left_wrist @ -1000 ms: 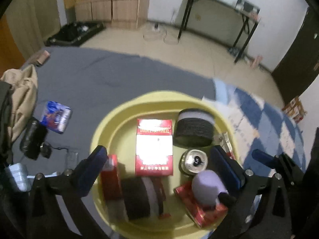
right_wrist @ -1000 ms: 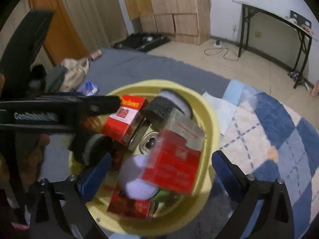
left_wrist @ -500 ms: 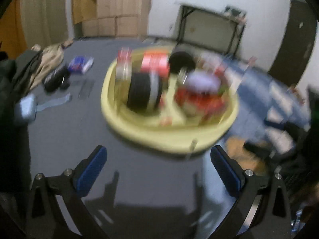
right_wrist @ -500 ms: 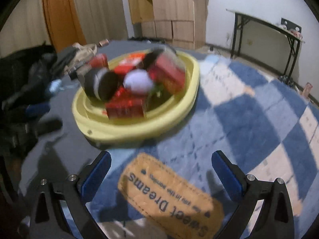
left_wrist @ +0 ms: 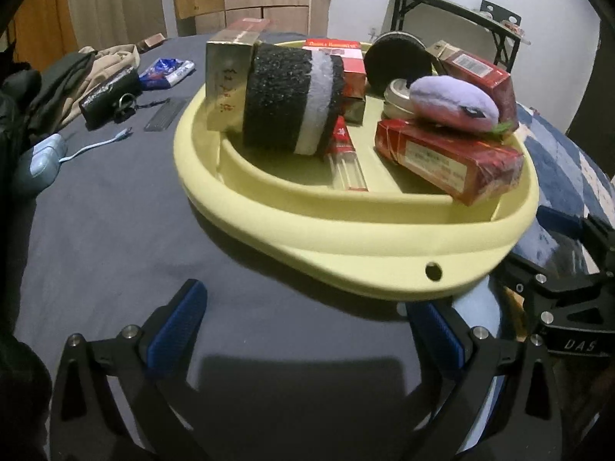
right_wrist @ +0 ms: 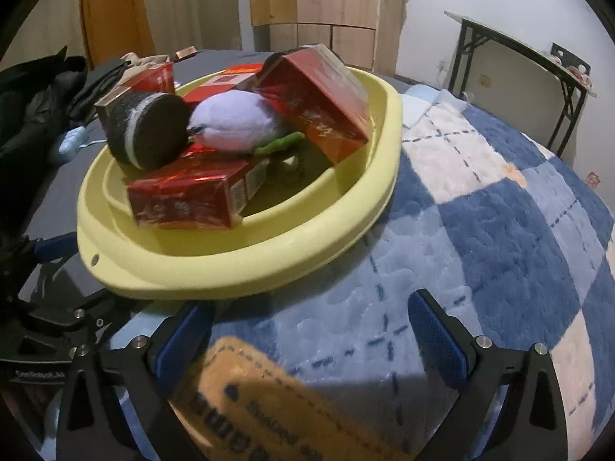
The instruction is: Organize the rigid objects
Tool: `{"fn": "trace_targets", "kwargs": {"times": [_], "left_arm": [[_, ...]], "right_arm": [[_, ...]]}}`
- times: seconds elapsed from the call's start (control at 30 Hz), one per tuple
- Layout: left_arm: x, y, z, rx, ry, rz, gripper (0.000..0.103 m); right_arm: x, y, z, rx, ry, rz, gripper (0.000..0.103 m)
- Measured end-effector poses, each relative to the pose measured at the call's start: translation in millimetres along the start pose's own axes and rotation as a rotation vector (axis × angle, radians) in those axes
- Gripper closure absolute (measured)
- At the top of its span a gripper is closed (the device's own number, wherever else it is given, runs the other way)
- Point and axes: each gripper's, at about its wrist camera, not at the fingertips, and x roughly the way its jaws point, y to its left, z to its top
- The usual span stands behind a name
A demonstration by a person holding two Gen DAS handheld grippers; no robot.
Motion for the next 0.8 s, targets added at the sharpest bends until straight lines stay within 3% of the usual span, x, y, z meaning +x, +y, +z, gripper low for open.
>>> {"fn": "trace_targets", "kwargs": {"times": [0.8], "left_arm": [[-2.7, 0.1, -6.5, 0.004, 0.003, -0.004, 0.0]], "right_arm": [[-5.7, -0.8, -3.4, -0.005, 0.001, -0.01, 0.0]]}}
